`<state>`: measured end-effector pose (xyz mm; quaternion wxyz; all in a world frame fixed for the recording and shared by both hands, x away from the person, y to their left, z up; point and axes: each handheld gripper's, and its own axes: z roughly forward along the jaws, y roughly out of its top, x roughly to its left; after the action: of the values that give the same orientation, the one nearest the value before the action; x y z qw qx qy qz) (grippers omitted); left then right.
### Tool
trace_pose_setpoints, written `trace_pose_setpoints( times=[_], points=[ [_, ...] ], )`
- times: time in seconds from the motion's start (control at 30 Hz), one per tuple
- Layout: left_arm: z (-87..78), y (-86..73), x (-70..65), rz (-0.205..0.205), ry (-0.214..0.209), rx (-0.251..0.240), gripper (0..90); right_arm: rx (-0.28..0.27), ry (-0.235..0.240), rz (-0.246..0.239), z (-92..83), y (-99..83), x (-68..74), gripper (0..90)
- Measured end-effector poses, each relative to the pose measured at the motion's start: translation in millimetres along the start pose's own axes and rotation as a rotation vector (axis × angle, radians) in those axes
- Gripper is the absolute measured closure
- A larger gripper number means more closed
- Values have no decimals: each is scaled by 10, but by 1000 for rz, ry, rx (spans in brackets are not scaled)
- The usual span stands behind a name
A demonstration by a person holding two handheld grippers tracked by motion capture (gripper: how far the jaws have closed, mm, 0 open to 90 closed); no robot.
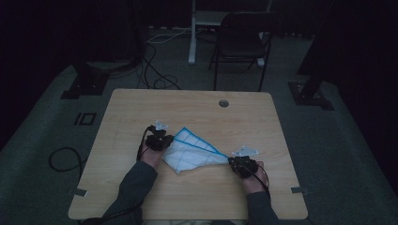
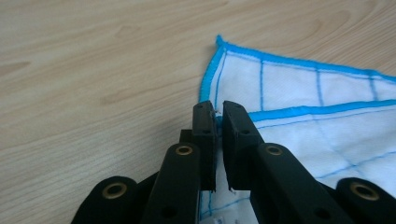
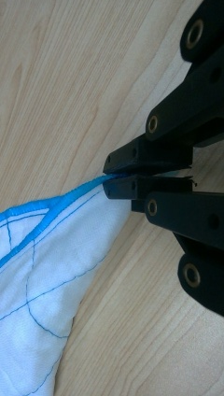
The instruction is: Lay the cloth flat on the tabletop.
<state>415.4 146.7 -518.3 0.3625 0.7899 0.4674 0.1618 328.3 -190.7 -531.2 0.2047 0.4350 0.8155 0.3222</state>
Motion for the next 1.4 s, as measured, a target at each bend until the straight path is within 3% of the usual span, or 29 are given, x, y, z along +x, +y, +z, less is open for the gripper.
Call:
trace_pose_setpoints(
  times=[0.43,0.67,0.7,0.97,1.4],
  points=[
    [-222,-55,-102,9,-32,-54,852,-2,-3,2,-4,-3,-5,863],
    [-373,-105,-236,34,-60,-85,853,-5,-5,3,-8,-3,-6,862],
    [-452,-136,-300,42,-76,-101,854,-4,-7,2,-11,-3,-7,862],
    [-608,-283,-424,49,-107,-121,856,-23,5,0,-33,14,-8,824],
    [-676,-636,-596,42,-148,-90,858,-102,12,-30,-120,194,3,777]
  ],
)
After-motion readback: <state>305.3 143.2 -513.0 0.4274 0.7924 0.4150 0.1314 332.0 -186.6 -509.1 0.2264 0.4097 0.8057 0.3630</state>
